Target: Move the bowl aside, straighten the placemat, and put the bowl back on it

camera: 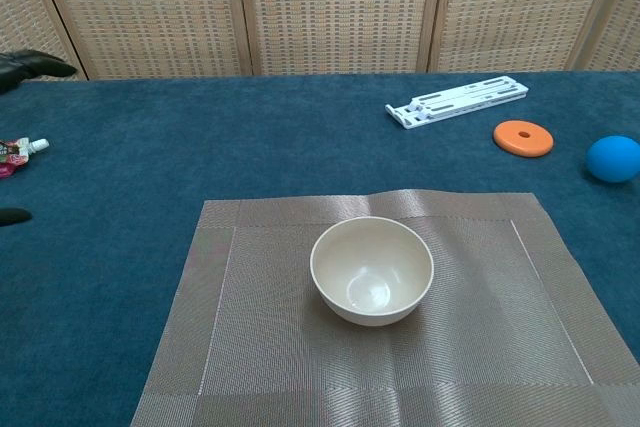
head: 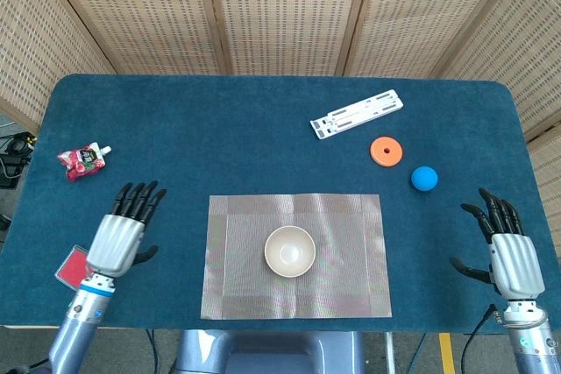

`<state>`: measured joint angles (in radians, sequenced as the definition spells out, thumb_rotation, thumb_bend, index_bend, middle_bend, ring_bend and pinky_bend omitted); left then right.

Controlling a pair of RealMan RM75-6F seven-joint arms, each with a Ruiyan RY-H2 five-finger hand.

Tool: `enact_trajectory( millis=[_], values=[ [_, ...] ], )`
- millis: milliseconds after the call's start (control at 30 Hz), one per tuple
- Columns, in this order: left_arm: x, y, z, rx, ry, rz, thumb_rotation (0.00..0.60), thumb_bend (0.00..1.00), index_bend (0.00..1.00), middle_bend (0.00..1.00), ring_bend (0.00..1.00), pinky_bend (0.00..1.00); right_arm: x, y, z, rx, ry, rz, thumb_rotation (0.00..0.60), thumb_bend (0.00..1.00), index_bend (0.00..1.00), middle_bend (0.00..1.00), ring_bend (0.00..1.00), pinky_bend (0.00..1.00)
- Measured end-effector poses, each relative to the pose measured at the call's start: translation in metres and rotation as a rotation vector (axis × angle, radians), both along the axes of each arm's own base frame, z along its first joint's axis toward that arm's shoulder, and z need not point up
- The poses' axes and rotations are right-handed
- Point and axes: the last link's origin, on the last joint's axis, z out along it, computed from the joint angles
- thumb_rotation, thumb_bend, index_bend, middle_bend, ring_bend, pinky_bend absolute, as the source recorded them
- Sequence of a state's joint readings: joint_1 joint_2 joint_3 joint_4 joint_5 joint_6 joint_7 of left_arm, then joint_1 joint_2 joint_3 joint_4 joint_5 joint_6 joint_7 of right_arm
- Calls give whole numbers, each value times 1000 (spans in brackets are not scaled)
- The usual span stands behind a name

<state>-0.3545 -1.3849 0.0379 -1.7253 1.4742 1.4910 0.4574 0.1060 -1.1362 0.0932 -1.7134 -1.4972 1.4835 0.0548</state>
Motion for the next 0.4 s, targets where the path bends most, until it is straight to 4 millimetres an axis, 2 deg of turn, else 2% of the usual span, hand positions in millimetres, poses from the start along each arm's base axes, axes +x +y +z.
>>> enact_trajectory(
  millis=[133,333,400],
  values=[
    [-30,-16,29,83,-16,15,600,78,27,0,0,0,0,0,-5,14,50,-9,600,159,145,0,0,0],
    [-56,-34,52,135,-16,54,600,77,5,0,0,0,-3,0,-13,50,113,-33,600,135,50,0,0,0],
    [-60,-36,57,149,-11,61,600,75,2,0,0,0,-4,0,-15,59,129,-43,600,133,24,0,0,0]
  ],
)
